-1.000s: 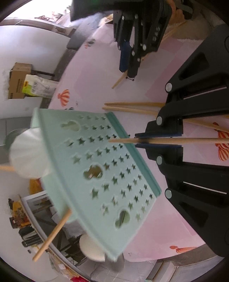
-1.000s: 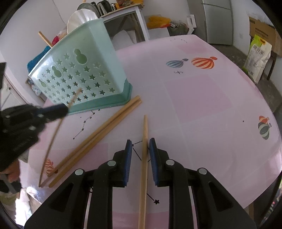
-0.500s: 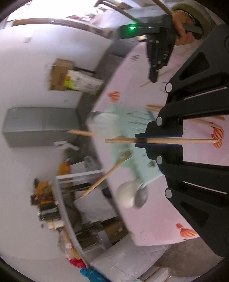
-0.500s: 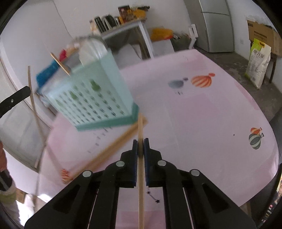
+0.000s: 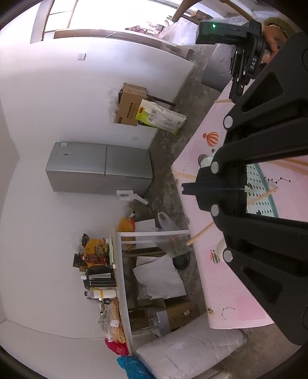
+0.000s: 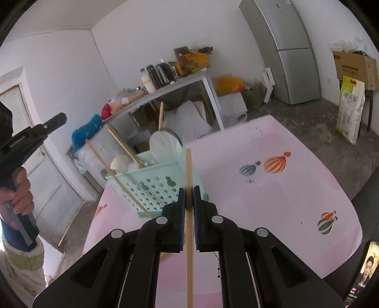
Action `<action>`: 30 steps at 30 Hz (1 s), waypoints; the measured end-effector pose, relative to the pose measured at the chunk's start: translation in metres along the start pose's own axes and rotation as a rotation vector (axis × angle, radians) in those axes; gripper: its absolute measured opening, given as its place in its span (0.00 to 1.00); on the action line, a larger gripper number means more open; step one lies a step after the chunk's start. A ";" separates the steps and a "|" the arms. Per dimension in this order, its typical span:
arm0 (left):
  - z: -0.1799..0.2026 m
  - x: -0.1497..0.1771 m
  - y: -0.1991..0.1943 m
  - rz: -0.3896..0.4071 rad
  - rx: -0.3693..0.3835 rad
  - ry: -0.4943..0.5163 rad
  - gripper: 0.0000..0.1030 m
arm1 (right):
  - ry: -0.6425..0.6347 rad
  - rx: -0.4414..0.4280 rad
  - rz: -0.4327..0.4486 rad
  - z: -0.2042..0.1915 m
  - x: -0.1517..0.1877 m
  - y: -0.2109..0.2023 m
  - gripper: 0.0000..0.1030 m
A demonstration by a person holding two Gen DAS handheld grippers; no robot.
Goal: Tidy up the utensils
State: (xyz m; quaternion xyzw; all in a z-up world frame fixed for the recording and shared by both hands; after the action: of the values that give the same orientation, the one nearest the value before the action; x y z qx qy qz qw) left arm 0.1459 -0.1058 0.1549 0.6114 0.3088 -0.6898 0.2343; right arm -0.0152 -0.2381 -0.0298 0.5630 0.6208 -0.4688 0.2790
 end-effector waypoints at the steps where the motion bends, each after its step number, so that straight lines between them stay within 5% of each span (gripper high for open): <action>1: 0.000 0.004 0.003 -0.013 -0.005 -0.002 0.00 | 0.006 0.000 -0.002 0.001 0.000 0.000 0.07; 7: -0.024 0.043 0.001 -0.111 -0.097 -0.041 0.01 | 0.051 -0.001 -0.053 0.011 0.016 0.004 0.07; 14: -0.092 0.111 -0.023 -0.254 -0.285 -0.196 0.18 | 0.078 -0.024 -0.102 0.012 0.032 0.016 0.07; 18: -0.124 0.161 -0.032 -0.364 -0.335 -0.348 0.23 | 0.083 -0.034 -0.120 0.008 0.036 0.020 0.07; 20: -0.136 0.179 -0.034 -0.391 -0.362 -0.427 0.35 | 0.083 -0.034 -0.125 0.007 0.037 0.021 0.07; 25: -0.175 0.226 -0.027 -0.436 -0.409 -0.750 0.42 | 0.079 -0.025 -0.129 0.006 0.037 0.020 0.07; 30: -0.201 0.242 -0.019 -0.437 -0.515 -0.841 0.43 | 0.087 -0.014 -0.128 0.009 0.037 0.019 0.07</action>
State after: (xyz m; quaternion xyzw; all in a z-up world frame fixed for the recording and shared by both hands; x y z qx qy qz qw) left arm 0.2387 0.0633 -0.0936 0.1267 0.4673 -0.8099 0.3311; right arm -0.0067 -0.2320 -0.0706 0.5403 0.6702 -0.4564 0.2250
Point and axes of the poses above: each gripper's, at about its wrist camera, not at the fingertips, and y roughly the way its jaws point, z to its right, x to its underside, the point moved 6 cm from there along y, roughly the way its jaws point, and after that the axes turned 13 degrees about z, right-handed, at the moved point
